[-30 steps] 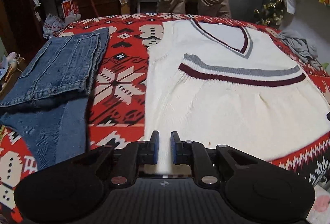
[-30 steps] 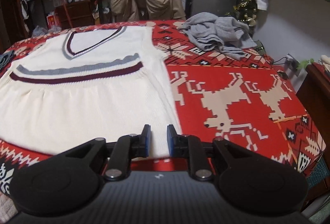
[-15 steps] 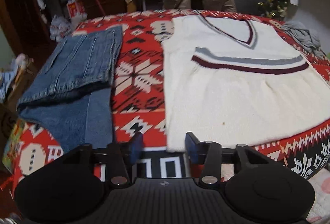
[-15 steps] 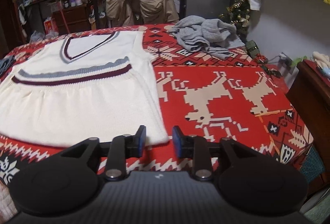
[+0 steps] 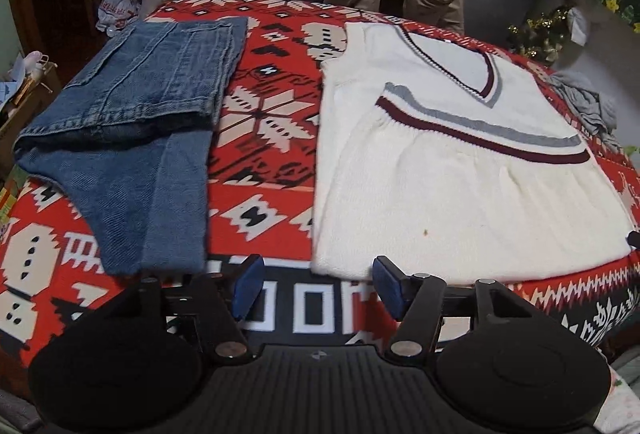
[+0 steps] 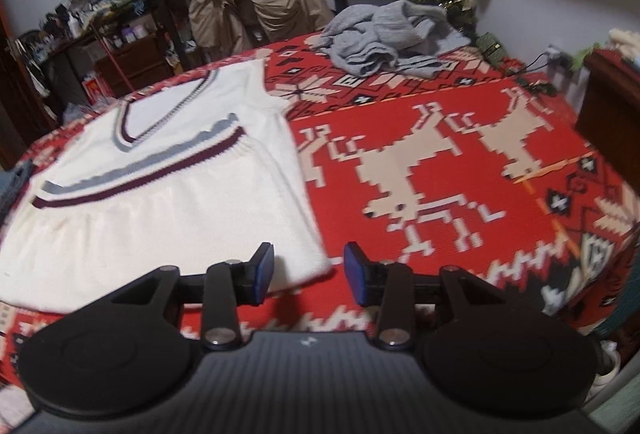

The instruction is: Fold clothes

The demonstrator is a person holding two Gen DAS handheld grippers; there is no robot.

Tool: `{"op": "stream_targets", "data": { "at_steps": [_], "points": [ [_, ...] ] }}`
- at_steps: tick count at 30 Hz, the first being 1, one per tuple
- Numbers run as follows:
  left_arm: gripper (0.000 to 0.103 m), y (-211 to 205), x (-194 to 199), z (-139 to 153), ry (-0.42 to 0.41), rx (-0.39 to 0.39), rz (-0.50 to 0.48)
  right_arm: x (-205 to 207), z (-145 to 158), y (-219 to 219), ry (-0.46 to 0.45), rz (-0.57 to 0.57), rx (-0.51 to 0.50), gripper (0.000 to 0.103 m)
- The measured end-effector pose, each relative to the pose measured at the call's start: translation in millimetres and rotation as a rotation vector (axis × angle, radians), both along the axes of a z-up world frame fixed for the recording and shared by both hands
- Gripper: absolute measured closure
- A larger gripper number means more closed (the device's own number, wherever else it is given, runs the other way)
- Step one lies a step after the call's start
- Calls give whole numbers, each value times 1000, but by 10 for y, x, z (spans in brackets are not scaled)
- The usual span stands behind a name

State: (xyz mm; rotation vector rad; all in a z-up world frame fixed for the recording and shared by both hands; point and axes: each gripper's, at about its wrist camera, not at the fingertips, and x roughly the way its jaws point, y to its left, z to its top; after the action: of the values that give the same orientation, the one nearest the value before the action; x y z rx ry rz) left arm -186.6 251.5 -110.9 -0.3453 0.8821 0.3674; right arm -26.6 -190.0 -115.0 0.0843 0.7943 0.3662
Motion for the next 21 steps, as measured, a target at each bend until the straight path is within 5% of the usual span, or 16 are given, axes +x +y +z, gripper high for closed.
{"op": "stream_targets", "data": {
  "at_steps": [6, 13, 21],
  "points": [
    [47, -3, 22, 2, -49, -128, -5, -30, -1, 5, 22, -6, 53, 59],
    [47, -57, 20, 2, -59, -143, -14, -148, -15, -98, 71, 5, 156, 59],
    [49, 47, 3, 1, -81, -218, 20, -164, -19, -22, 54, 2, 137, 59]
  ]
}}
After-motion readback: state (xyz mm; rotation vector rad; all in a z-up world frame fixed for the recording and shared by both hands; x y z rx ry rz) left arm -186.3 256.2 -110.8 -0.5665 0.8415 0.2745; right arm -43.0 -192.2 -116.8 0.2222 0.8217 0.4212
